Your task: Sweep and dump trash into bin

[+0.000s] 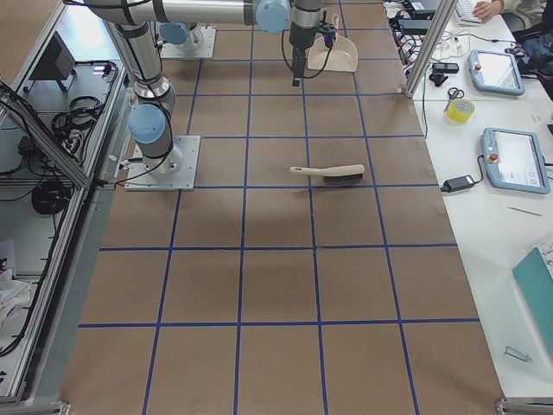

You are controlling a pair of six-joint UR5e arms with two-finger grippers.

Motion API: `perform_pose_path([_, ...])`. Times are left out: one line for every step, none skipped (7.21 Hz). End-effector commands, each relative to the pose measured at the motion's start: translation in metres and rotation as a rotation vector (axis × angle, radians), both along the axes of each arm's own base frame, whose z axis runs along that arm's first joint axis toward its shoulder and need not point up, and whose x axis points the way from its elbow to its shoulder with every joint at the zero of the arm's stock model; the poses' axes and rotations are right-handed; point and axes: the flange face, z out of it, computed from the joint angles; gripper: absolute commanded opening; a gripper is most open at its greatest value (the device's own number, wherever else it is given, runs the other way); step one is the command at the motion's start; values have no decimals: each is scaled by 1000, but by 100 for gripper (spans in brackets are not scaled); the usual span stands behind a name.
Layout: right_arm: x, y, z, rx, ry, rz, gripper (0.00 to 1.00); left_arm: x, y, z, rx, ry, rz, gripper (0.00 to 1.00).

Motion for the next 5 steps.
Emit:
perform_pose_path([0,-1,1,-6,-3,1,100,3,-4,7,-58,0,22,95])
perform_pose_path([3,2,5,-8,-26,1,100,3,-4,6,-60,0,22,95])
perform_pose_path([6,10,15,-20,-59,6,100,4,-4,6,-60,-2,27,96])
perform_pose_path([9,19,27,-43,-98,6,100,4,-4,6,-61,-2,46,96])
perform_pose_path([12,32,42,-61,-122,6,100,3,-4,3,-53,-4,89,96])
